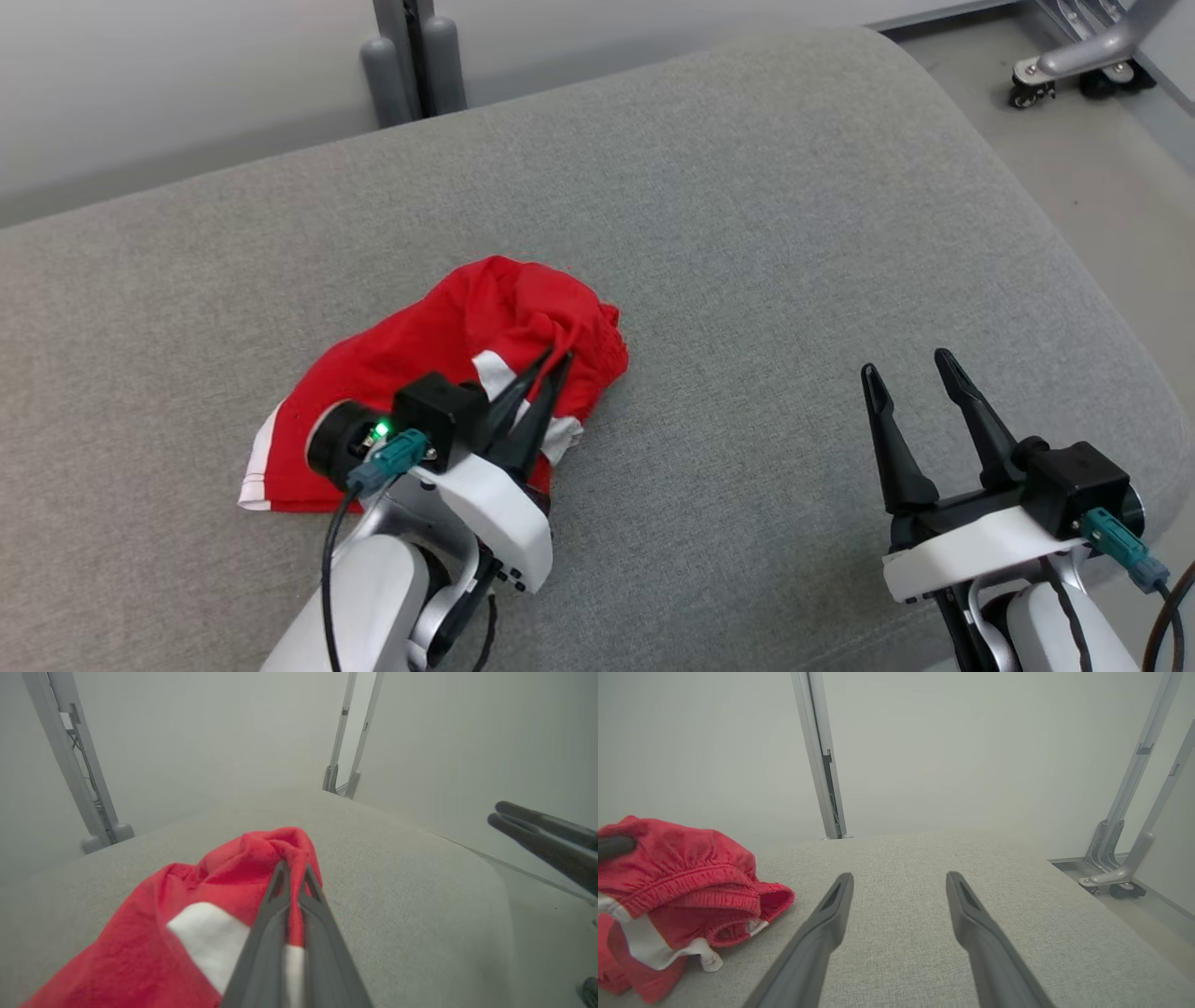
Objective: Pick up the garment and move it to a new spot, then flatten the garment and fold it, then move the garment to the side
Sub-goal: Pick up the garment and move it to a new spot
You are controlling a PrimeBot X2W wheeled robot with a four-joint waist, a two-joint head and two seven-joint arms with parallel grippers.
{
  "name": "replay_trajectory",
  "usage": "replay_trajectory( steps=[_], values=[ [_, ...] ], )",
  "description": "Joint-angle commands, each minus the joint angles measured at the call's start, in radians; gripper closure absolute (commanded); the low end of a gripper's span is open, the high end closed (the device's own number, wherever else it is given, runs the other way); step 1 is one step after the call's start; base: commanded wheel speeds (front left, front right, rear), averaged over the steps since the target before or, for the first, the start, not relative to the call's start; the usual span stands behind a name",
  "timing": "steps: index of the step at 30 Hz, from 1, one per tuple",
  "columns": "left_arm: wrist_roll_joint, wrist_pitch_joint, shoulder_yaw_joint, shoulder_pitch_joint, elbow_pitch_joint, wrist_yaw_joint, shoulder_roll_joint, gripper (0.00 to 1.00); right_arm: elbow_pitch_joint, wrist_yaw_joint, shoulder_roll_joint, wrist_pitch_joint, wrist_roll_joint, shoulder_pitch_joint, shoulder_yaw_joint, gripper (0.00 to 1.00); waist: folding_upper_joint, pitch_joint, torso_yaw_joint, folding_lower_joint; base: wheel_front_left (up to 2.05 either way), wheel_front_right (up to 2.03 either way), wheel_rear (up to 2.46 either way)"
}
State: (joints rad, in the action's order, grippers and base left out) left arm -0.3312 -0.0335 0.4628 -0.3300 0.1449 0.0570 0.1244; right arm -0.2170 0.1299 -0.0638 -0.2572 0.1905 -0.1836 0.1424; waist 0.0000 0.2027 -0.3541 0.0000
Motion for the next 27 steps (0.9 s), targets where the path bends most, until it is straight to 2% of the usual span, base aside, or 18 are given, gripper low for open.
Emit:
replay_trajectory(
  steps=[1,2,4,8,13,18,27],
  values=[
    [-0.013,-0.002,0.013,-0.013,0.039,0.013,-0.007,1.00,-0.002,0.002,0.003,-0.009,0.008,-0.017,-0.001,0.00,0.0000,0.044,-0.025,0.0000,0.00,0.00,0.00],
    [-0.019,-0.001,0.021,-0.016,0.065,0.019,-0.010,0.82,-0.003,0.002,0.004,-0.009,0.009,-0.019,0.000,0.00,0.0000,0.052,-0.026,0.0000,0.00,0.00,0.00],
    [-0.024,0.013,0.032,-0.023,0.103,0.023,-0.019,0.00,-0.006,0.002,0.008,-0.009,0.012,-0.027,0.001,0.00,0.0000,0.065,-0.025,0.0000,0.00,0.00,0.00],
    [-0.027,0.051,0.053,-0.024,0.140,0.031,-0.030,0.00,-0.004,0.002,0.010,-0.010,0.016,-0.038,-0.006,0.00,0.0000,0.076,-0.004,0.0000,0.00,0.00,0.00],
    [-0.049,0.099,0.039,0.001,0.127,0.017,-0.041,0.00,0.001,0.002,0.010,-0.010,0.013,-0.038,-0.008,0.00,0.0000,0.066,0.027,0.0000,0.00,0.00,0.00],
    [-0.065,0.140,0.008,0.022,0.090,-0.001,-0.022,0.00,0.014,0.002,0.010,-0.010,0.013,-0.030,-0.022,0.00,0.0000,0.046,0.085,0.0000,0.00,0.00,0.00],
    [-0.102,0.203,-0.119,0.079,0.029,-0.080,0.040,0.00,-0.001,0.002,0.010,-0.010,-0.012,-0.015,-0.035,0.00,0.0000,-0.009,0.192,0.0000,0.00,0.00,0.00]
  ],
)
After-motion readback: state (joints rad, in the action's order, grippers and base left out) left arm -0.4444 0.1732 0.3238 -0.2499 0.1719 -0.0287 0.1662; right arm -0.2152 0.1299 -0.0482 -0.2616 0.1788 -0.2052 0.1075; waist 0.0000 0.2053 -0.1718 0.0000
